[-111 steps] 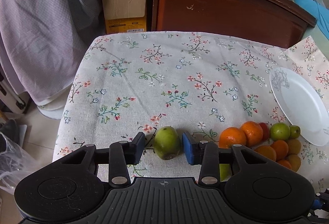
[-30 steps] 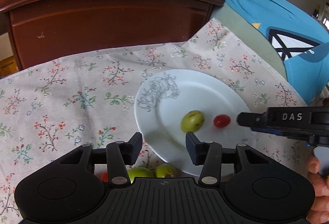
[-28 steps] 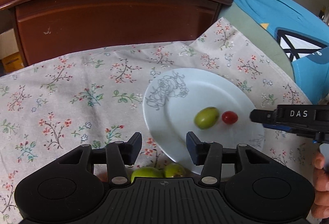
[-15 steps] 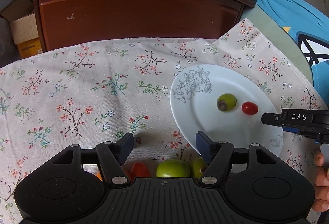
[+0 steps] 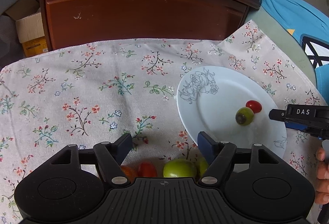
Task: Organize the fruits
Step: 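Withdraw both open grippers from the plate back toward the fruit row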
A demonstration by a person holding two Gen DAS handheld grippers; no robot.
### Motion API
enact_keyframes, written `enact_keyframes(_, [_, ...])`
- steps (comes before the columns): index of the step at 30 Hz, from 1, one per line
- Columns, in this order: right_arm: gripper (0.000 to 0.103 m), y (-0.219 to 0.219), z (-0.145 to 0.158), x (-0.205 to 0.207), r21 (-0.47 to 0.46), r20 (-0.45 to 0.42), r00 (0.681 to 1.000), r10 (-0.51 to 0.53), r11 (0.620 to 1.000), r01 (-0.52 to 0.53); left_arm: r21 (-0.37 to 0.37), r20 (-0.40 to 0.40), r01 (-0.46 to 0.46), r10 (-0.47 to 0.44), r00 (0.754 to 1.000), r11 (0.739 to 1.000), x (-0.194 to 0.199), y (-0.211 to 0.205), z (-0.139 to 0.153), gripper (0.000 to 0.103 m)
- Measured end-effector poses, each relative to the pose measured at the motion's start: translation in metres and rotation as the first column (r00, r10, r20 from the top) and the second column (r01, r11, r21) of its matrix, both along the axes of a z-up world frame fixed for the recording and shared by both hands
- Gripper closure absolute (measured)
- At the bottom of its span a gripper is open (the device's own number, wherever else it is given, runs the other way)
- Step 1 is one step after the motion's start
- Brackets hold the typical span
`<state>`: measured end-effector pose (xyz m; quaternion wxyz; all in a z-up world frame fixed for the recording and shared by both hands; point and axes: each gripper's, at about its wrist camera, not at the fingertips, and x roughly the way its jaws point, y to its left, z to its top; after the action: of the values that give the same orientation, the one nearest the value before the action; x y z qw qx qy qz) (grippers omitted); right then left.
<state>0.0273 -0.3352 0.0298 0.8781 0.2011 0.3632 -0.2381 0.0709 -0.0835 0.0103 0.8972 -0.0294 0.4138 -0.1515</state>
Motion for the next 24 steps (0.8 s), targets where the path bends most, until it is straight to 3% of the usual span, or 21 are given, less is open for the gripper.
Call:
enact_keyframes(3, [0.059,0.003,0.0,0.002,-0.008,0.002,1.0,0.023,1.0,-0.023,-0.002,0.001,0.01,-0.01,1.0,1.0,0.001,-0.003,-0.001,0.03])
enact_keyframes(5, [0.066,0.003,-0.001,0.003,0.026,0.012,0.999,0.049,0.998,-0.05,-0.003,0.004,0.019,-0.019,1.0,1.0,0.002,-0.006,-0.001,0.03])
enact_keyframes(15, [0.065,0.013,-0.001,0.006,-0.031,-0.01,0.995,0.102,0.994,-0.102,0.001,0.026,0.084,-0.084,0.996,0.996,-0.002,-0.015,-0.003,0.043])
enact_keyframes(24, [0.065,0.029,-0.002,0.01,-0.05,-0.015,0.986,0.165,0.985,-0.165,0.024,0.03,0.078,-0.078,0.996,0.997,-0.006,-0.007,-0.002,0.043])
